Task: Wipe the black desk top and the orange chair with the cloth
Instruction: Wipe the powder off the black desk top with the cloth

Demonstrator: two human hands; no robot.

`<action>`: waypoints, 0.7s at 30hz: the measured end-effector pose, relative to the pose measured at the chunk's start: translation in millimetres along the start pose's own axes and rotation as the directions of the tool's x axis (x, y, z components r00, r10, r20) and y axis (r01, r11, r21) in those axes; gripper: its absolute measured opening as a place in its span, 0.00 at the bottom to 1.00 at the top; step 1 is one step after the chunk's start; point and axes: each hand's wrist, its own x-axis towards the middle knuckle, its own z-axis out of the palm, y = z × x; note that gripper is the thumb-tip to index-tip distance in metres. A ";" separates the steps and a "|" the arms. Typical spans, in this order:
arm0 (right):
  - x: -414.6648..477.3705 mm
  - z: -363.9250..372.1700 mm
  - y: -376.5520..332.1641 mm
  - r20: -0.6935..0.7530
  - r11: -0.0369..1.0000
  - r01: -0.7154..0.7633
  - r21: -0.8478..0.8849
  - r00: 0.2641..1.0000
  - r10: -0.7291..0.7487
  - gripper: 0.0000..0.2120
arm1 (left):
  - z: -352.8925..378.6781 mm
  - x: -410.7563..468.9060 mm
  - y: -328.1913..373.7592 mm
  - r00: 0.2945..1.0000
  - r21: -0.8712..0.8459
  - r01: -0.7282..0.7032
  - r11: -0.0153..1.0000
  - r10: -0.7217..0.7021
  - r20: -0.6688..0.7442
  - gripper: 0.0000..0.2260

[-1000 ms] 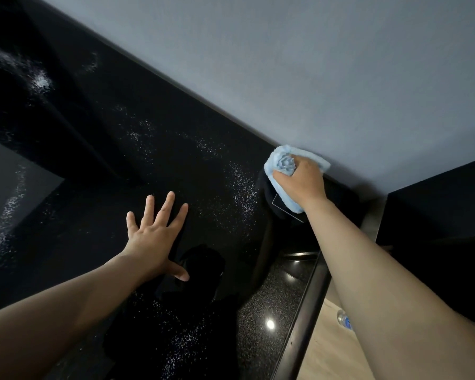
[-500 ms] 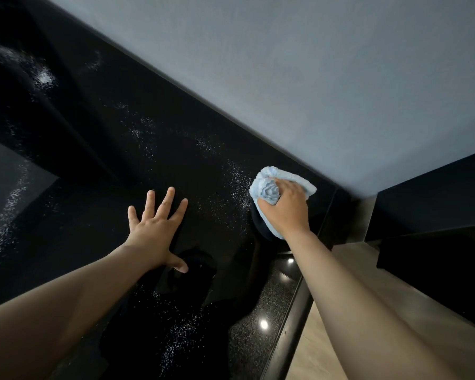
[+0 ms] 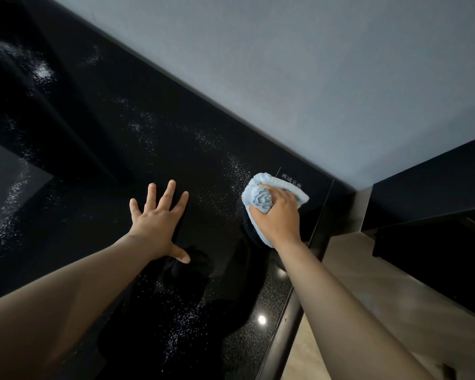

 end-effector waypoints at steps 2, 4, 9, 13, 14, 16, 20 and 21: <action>-6.8 1.4 -0.8 0.001 1.000 -0.007 0.005 1.000 0.007 0.15 | 0.0 0.1 0.3 1.000 0.003 0.000 1.000 0.000 -0.001 0.65; -14.1 2.7 -2.8 0.013 1.000 -0.019 0.007 1.000 0.018 0.17 | -0.2 0.3 0.8 1.000 0.010 0.002 1.000 -0.002 -0.002 0.64; -28.9 5.6 -8.9 0.005 0.999 -0.036 0.013 0.999 0.036 0.22 | 0.3 0.5 1.2 1.000 0.031 0.006 1.000 -0.006 -0.009 0.64; -39.4 9.3 -11.1 0.004 0.999 -0.044 0.023 0.999 0.044 0.29 | 1.1 1.5 1.0 1.000 0.047 0.006 0.999 -0.005 -0.017 0.65; -41.7 10.0 -12.1 0.003 0.999 -0.047 0.025 0.999 0.047 0.29 | 1.0 1.6 1.0 1.000 0.049 0.005 0.999 -0.004 -0.019 0.64; -46.9 11.8 -13.5 -0.001 0.998 -0.052 0.027 0.999 0.052 0.27 | 1.1 1.5 0.9 1.000 0.049 0.004 0.999 -0.003 -0.018 0.64; -58.7 15.4 -15.1 -0.004 0.999 -0.049 0.010 0.999 0.049 0.26 | 0.3 0.8 1.4 1.000 0.048 0.007 0.999 -0.006 -0.020 0.64; -61.9 15.9 -15.6 -0.004 0.999 -0.049 0.012 0.999 0.049 0.27 | 0.1 0.4 1.7 1.000 0.052 0.008 0.999 -0.007 -0.023 0.64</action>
